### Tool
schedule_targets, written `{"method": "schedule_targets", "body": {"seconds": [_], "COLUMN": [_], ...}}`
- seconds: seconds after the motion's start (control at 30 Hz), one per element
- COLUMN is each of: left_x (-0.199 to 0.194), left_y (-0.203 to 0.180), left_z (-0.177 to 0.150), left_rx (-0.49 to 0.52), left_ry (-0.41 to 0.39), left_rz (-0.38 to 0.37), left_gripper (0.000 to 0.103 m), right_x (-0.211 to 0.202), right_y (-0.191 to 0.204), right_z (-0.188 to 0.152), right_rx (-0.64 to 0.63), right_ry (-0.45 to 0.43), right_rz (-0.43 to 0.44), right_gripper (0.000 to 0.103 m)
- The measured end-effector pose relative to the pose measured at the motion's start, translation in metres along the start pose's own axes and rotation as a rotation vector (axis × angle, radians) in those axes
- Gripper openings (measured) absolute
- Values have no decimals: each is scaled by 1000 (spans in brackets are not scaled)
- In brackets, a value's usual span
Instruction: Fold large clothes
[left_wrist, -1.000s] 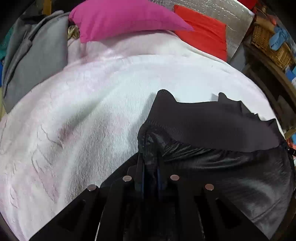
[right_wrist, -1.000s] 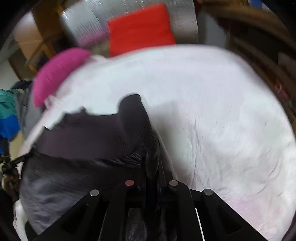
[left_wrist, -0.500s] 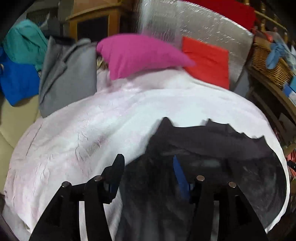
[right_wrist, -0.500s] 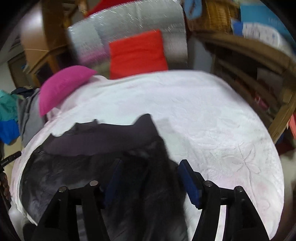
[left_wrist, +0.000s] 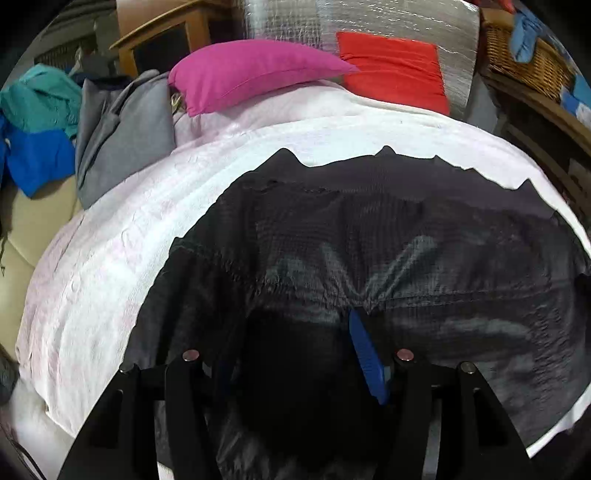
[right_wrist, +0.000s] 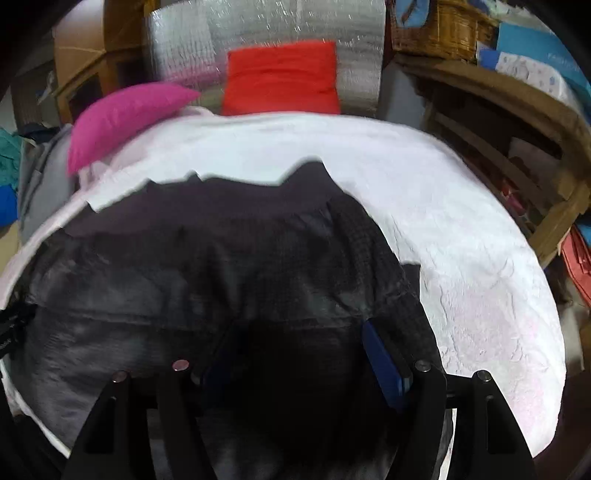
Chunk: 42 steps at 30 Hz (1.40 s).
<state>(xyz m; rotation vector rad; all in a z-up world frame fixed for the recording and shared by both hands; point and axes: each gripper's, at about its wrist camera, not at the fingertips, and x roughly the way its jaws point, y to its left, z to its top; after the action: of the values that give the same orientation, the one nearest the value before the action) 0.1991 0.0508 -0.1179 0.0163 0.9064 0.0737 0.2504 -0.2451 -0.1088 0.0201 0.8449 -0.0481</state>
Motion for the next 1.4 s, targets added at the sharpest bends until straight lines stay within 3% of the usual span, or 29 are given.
{"method": "schedule_targets", "body": {"seconds": [0.17, 0.33, 0.47, 0.93, 1.0, 1.07, 1.2, 1.3, 1.4], "left_x": [-20, -32, -33, -15, -26, -43, -60, -47, -29], "left_y": [-7, -30, -40, -43, -38, -32, -28, -22, -5], "left_z": [1, -11, -21, -36, -36, -39, -46, -53, -56], "left_rx": [-15, -4, 9, 28, 2, -26, -29, -35, -88], "left_ry": [-28, -27, -12, 39, 41, 9, -38, 7, 84], "left_rz": [-41, -71, -83, -74, -104, -128, -106, -30, -27], "left_gripper": [60, 60, 60, 64, 64, 64, 71, 71, 71], "right_x": [-37, -36, -18, -8, -18, -39, -70, -62, -34], "right_y": [39, 82, 101, 102, 97, 89, 86, 81, 55], "right_z": [1, -15, -38, -52, -47, -46, -50, -58, -66], "right_rx": [-8, 18, 21, 21, 59, 98, 84, 88, 196], "right_ry": [-71, -16, 34, 49, 66, 27, -40, -21, 71], "right_rz": [62, 146, 103, 82, 111, 125, 101, 73, 77], "right_gripper": [74, 77, 78, 79, 79, 79, 85, 85, 85]}}
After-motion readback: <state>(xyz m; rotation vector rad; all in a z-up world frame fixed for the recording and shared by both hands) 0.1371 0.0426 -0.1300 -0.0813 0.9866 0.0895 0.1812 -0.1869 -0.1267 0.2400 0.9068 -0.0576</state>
